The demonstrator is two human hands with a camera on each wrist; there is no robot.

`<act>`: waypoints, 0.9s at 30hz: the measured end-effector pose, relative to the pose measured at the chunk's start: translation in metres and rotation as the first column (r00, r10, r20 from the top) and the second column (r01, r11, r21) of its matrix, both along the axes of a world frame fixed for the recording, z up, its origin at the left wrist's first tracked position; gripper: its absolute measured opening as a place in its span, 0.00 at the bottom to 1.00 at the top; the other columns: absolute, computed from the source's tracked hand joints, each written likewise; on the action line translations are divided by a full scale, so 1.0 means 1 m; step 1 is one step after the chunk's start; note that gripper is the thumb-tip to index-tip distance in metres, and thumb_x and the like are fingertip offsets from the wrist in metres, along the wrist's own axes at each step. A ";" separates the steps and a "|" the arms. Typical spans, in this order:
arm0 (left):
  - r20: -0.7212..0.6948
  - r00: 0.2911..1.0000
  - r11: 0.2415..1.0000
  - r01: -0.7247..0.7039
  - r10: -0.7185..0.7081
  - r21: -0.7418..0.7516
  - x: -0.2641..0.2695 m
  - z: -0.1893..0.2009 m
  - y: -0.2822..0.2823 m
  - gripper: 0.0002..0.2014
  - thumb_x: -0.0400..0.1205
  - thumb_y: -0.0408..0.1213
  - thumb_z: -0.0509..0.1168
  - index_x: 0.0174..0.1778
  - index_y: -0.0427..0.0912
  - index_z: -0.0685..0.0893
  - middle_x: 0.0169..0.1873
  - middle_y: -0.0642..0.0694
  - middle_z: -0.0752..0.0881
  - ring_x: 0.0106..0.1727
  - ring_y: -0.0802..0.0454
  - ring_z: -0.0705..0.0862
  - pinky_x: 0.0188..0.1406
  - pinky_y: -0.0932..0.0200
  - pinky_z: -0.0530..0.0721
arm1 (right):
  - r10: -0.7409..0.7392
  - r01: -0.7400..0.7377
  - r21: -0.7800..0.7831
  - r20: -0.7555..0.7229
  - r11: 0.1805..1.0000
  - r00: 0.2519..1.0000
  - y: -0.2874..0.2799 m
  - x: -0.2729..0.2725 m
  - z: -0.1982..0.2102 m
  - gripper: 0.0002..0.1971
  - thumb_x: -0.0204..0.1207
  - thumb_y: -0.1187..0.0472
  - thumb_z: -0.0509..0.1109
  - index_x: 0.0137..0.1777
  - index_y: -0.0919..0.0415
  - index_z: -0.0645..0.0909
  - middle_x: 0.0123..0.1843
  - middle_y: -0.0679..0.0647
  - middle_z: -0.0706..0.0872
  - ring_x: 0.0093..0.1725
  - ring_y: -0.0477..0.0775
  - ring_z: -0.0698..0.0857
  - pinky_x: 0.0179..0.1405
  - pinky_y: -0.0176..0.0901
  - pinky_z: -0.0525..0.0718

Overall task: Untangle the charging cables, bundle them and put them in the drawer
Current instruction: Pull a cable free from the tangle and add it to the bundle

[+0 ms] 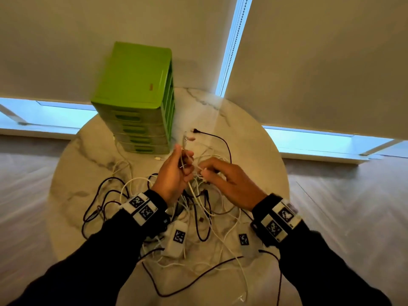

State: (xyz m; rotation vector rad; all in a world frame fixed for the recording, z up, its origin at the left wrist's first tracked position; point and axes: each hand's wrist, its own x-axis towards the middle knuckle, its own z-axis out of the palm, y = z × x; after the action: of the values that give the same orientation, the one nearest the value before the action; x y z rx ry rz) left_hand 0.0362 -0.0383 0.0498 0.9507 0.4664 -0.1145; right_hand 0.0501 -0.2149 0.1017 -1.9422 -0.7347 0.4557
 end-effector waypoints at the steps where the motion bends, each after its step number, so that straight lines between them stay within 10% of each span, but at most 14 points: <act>1: -0.009 1.000 0.999 -0.016 0.016 -0.037 -0.002 0.003 0.000 0.23 0.90 0.55 0.52 0.47 0.40 0.82 0.31 0.50 0.77 0.27 0.57 0.69 0.24 0.64 0.67 | 0.050 -0.048 -0.053 0.041 0.997 0.998 0.001 -0.012 -0.003 0.06 0.89 0.61 0.63 0.56 0.53 0.82 0.49 0.38 0.86 0.49 0.40 0.83 0.51 0.39 0.81; 5: 0.141 0.988 0.996 0.062 -0.069 0.057 -0.046 0.041 0.004 0.15 0.91 0.47 0.57 0.46 0.43 0.82 0.34 0.52 0.79 0.29 0.58 0.71 0.26 0.66 0.71 | 0.062 -0.029 -0.193 0.169 0.981 0.984 -0.001 -0.080 -0.007 0.07 0.87 0.57 0.63 0.56 0.55 0.83 0.46 0.48 0.85 0.45 0.50 0.81 0.48 0.60 0.81; 12: 0.158 0.935 0.851 0.206 -0.317 0.483 -0.086 0.045 0.004 0.13 0.88 0.47 0.64 0.55 0.45 0.90 0.48 0.48 0.92 0.54 0.49 0.90 0.56 0.49 0.87 | -0.113 0.130 0.068 -0.214 0.989 0.970 0.033 -0.105 0.004 0.14 0.88 0.61 0.63 0.71 0.61 0.71 0.61 0.54 0.87 0.60 0.46 0.87 0.60 0.42 0.86; 15: 0.158 0.945 0.875 0.192 -0.287 0.444 -0.089 0.038 0.006 0.13 0.87 0.48 0.64 0.58 0.48 0.91 0.54 0.44 0.92 0.57 0.45 0.90 0.52 0.49 0.88 | -0.184 0.195 0.070 -0.148 0.978 0.972 0.041 -0.108 -0.016 0.12 0.90 0.53 0.59 0.69 0.57 0.70 0.49 0.50 0.87 0.45 0.50 0.88 0.48 0.57 0.87; 19: 0.080 0.981 0.939 0.145 -0.177 0.313 -0.088 0.028 0.009 0.16 0.90 0.47 0.59 0.61 0.46 0.90 0.44 0.52 0.88 0.41 0.57 0.82 0.40 0.65 0.78 | -0.430 0.432 0.101 -0.042 0.896 0.902 0.030 -0.104 -0.023 0.08 0.91 0.49 0.56 0.57 0.48 0.75 0.32 0.41 0.79 0.30 0.42 0.75 0.33 0.50 0.77; 22: 0.064 0.990 0.981 0.116 -0.127 0.152 -0.099 0.033 0.010 0.18 0.92 0.44 0.54 0.62 0.36 0.84 0.43 0.45 0.92 0.38 0.55 0.85 0.36 0.64 0.79 | -0.465 0.464 0.038 0.088 0.885 0.881 0.021 -0.107 -0.005 0.07 0.90 0.47 0.57 0.55 0.45 0.75 0.30 0.41 0.79 0.28 0.42 0.75 0.34 0.50 0.78; 27: 0.118 0.989 0.995 0.094 -0.088 -0.041 -0.111 0.046 -0.001 0.19 0.93 0.45 0.51 0.62 0.34 0.81 0.54 0.36 0.92 0.56 0.45 0.90 0.55 0.53 0.85 | -0.269 0.285 -0.081 0.163 0.955 0.949 0.023 -0.122 0.004 0.10 0.90 0.51 0.59 0.64 0.46 0.80 0.46 0.36 0.85 0.44 0.32 0.83 0.45 0.33 0.78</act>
State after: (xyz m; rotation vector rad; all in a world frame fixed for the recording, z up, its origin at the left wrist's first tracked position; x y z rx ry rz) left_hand -0.0745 -0.0391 0.0957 0.9279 0.3117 -0.1512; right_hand -0.0722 -0.1919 0.1059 -2.1563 -0.5272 0.1783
